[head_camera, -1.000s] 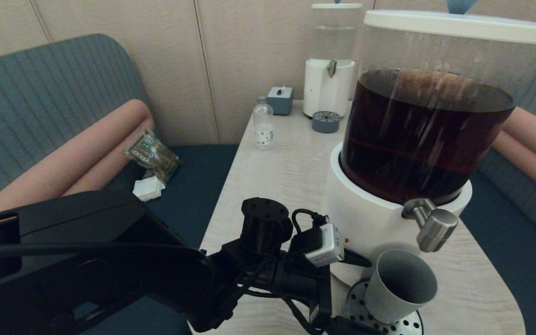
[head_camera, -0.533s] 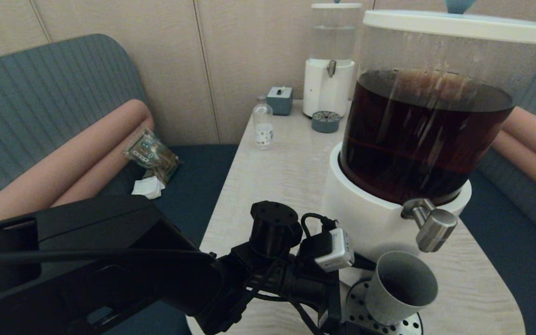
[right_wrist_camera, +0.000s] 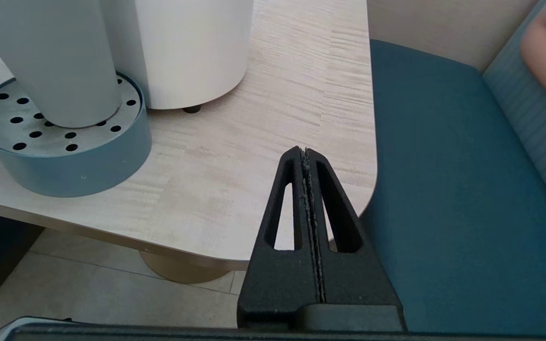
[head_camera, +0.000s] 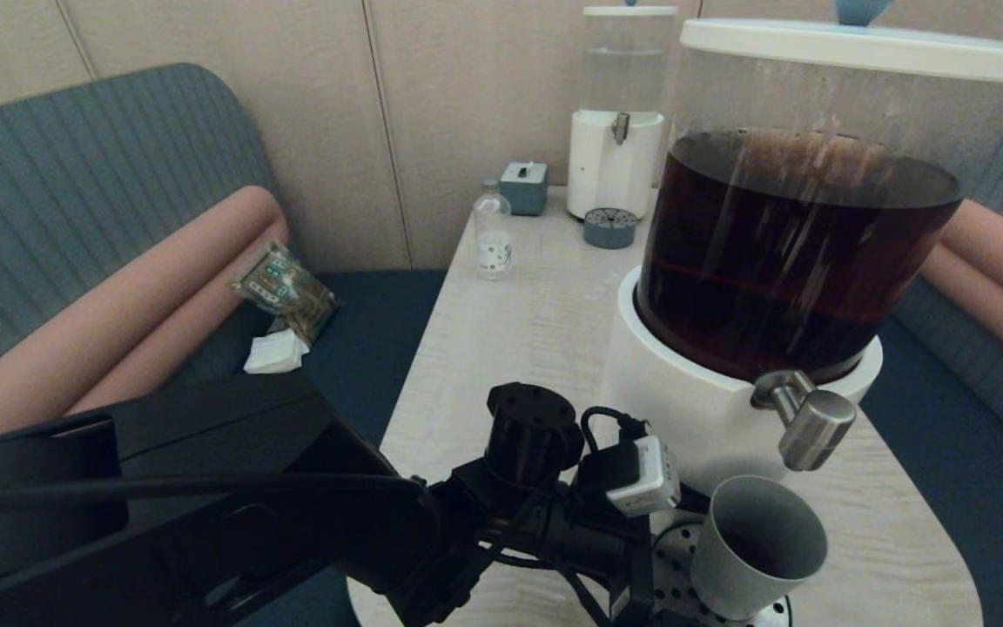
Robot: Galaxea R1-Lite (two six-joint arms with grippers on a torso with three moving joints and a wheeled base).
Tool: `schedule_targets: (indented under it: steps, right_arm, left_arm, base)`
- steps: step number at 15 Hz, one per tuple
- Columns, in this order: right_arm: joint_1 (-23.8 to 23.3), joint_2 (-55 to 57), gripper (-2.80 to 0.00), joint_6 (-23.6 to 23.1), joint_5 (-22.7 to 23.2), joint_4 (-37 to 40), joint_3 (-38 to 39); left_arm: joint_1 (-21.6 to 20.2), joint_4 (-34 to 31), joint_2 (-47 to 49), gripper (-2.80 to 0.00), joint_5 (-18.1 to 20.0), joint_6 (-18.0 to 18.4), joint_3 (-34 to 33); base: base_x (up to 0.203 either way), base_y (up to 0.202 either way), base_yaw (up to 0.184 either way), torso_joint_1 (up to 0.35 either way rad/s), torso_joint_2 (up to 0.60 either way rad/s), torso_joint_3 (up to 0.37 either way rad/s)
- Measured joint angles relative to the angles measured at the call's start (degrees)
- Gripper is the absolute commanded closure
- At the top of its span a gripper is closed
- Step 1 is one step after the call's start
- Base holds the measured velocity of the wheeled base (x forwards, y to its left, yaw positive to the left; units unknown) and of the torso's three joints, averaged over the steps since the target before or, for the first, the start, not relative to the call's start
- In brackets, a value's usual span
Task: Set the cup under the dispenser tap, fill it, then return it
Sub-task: Place the cup next to the water dispenser
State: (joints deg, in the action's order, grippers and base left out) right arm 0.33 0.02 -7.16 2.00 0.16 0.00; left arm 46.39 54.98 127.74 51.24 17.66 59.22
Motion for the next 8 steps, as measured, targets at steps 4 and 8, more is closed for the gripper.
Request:
schedule_targets:
  steps: [4, 8]
  right_arm:
    - [0.0, 0.0, 0.0, 0.0, 0.0, 0.0, 0.0]
    - [0.0, 0.0, 0.0, 0.0, 0.0, 0.0, 0.0]
  left_arm:
    - [0.4, 0.0, 0.7, -2.8, 0.0, -0.8, 1.2]
    - [0.7, 0.2, 1.0, -2.8, -0.6, -4.2, 1.5]
  base:
    - [0.0, 0.0, 0.0, 0.0, 0.0, 0.0]
    - [0.0, 0.0, 0.0, 0.0, 0.0, 0.0]
